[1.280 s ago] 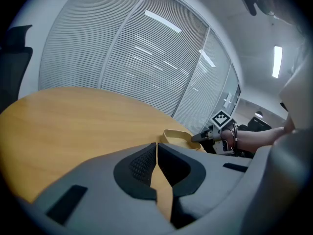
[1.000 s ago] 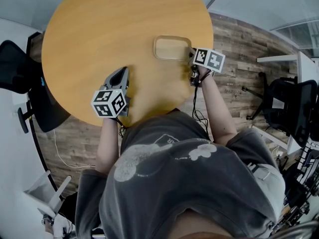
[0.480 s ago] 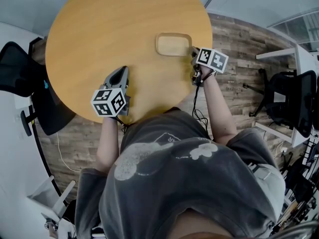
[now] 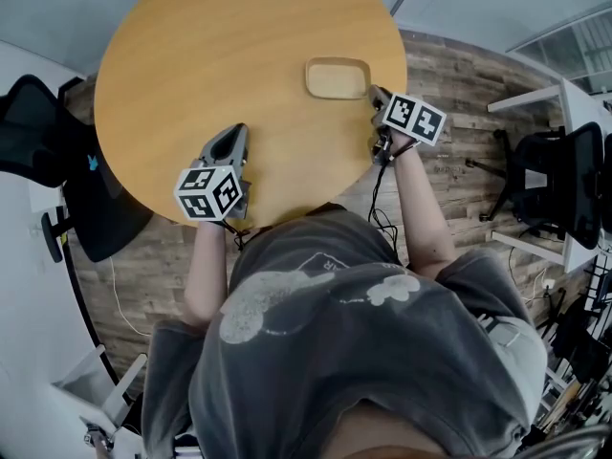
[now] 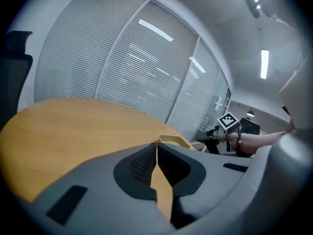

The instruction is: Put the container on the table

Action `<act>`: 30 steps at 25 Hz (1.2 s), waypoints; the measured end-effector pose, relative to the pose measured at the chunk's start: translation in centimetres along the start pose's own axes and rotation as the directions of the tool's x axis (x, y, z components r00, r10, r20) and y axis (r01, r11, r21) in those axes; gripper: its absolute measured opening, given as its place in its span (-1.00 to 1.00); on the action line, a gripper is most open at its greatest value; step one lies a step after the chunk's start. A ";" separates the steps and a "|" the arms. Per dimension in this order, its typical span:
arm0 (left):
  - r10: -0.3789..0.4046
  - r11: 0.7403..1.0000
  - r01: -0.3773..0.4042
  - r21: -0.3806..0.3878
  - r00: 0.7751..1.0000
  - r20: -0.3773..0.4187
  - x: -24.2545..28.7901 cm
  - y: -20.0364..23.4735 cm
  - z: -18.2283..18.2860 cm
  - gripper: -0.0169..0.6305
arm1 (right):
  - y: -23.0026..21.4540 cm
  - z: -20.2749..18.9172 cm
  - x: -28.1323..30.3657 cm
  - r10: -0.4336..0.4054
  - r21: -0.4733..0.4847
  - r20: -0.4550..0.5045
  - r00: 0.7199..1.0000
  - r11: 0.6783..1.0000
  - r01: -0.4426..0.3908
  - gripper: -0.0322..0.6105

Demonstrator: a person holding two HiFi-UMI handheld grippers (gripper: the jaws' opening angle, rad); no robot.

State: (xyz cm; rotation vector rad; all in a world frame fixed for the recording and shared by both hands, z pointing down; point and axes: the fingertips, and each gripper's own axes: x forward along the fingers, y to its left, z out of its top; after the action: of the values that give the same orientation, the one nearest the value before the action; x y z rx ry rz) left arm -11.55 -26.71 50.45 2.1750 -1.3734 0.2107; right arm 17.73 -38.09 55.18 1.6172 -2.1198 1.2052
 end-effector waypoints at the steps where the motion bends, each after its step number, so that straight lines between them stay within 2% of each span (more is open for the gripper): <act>1: -0.002 1.000 0.002 0.004 1.000 0.003 -0.4 -0.1 0.0 -0.92 | 0.4 -0.2 -0.3 0.006 -0.002 0.005 1.000 1.000 -0.006 -0.66; 10: -0.006 1.000 0.006 -0.002 1.000 0.017 -5.3 1.4 -1.0 -0.92 | 4.3 -3.9 -2.5 -0.010 -0.021 0.033 0.999 1.000 0.011 -0.69; 12: -0.009 1.000 0.009 0.000 1.000 0.020 -6.4 1.7 -1.3 -0.92 | 5.1 -4.6 -3.2 -0.021 -0.029 0.045 0.999 0.999 0.022 -0.87; 30: -0.117 0.993 0.117 0.021 0.993 0.018 -13.5 3.8 -3.7 -0.92 | 12.2 -12.3 -8.7 -0.028 -0.067 0.066 0.997 0.997 0.032 -0.90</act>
State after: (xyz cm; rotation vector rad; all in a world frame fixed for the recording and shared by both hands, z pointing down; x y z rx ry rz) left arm -20.60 -15.37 49.39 2.2713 -1.2539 0.1595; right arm 6.65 -22.51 52.03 1.6739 -2.1424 1.0734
